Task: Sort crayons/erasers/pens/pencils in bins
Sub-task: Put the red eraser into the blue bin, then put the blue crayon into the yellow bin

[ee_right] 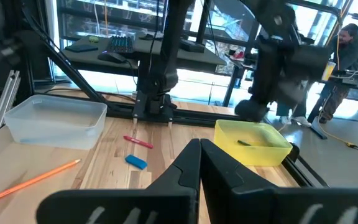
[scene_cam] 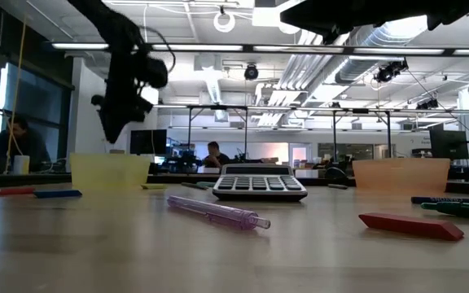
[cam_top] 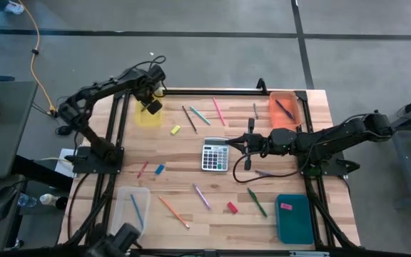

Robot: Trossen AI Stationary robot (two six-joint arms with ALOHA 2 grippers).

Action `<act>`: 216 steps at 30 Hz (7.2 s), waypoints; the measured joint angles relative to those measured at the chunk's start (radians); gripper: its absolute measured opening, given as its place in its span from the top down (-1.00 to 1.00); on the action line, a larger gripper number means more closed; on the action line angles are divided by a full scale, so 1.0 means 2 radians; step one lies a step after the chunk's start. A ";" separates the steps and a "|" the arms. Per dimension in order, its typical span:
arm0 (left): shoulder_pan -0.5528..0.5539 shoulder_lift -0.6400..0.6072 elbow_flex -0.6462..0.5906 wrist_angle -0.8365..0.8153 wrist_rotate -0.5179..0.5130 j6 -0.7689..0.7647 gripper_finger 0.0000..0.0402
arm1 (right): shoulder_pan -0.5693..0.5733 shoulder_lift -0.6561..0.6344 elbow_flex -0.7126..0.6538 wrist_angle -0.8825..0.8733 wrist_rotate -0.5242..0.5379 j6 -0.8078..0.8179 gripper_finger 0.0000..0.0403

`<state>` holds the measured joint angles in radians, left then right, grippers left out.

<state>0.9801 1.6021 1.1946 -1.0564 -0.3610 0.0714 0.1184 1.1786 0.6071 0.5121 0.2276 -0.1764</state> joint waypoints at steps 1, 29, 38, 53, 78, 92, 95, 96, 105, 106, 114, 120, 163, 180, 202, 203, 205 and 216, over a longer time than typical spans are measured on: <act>-0.007 -0.016 -0.001 0.006 0.001 0.000 0.65 | 0.000 0.000 0.000 0.000 0.000 0.000 1.00; -0.414 -0.396 -0.450 0.760 0.132 -0.051 0.92 | 0.065 -0.011 0.000 -0.074 0.062 0.084 1.00; -0.482 -0.379 -0.495 0.912 0.167 -0.021 0.92 | 0.132 -0.011 0.007 -0.175 0.130 0.200 1.00; -0.484 -0.379 -0.495 0.908 0.162 -0.021 0.92 | 0.234 0.095 0.166 -0.537 0.131 0.540 0.51; -0.484 -0.379 -0.495 0.903 0.136 -0.021 0.92 | 0.242 0.368 0.345 -0.601 -0.007 0.651 -0.26; -0.484 -0.379 -0.494 0.904 0.135 -0.034 0.92 | 0.242 0.413 0.345 -0.586 0.003 0.694 -0.21; -0.484 -0.379 -0.494 0.904 0.135 -0.039 0.92 | 0.245 0.417 0.346 -0.588 0.009 0.695 -0.20; -0.484 -0.379 -0.494 0.904 0.135 -0.041 0.92 | 0.246 0.417 0.345 -0.589 0.011 0.695 -0.20; -0.484 -0.379 -0.494 0.904 0.135 -0.060 0.92 | 0.249 0.419 0.345 -0.609 0.009 0.684 0.20; -0.484 -0.379 -0.494 0.903 0.135 -0.061 0.92 | 0.249 0.419 0.345 -0.608 0.009 0.679 0.27; -0.484 -0.379 -0.494 0.901 0.135 -0.060 0.92 | 0.249 0.419 0.350 -0.607 0.004 0.635 0.85; -0.484 -0.379 -0.494 0.901 0.135 -0.060 0.92 | 0.250 0.421 0.418 -0.700 -0.033 0.599 0.96; -0.484 -0.379 -0.494 0.893 0.133 -0.060 0.92 | 0.453 0.181 0.075 -0.561 -0.202 0.808 0.97; -0.484 -0.379 -0.494 0.889 0.135 -0.052 0.92 | 0.450 0.182 0.109 -0.632 -0.226 0.791 0.27; -0.484 -0.379 -0.494 0.877 0.136 -0.055 0.92 | 0.357 0.147 0.318 -0.831 -0.056 0.580 0.97; -0.484 -0.379 -0.494 0.877 0.136 -0.055 0.92 | 0.350 0.138 0.308 -0.815 -0.045 0.562 0.99; -0.484 -0.379 -0.494 0.876 0.136 -0.056 0.92 | 0.332 0.121 0.276 -0.781 -0.030 0.533 0.98; -0.484 -0.379 -0.494 0.866 0.137 -0.061 0.92 | 0.176 0.064 0.056 -0.628 -0.071 0.443 0.99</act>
<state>0.0120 0.8444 0.2062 0.6765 -0.0880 -0.0505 0.4713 1.3060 0.7190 -0.7441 0.0858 0.7096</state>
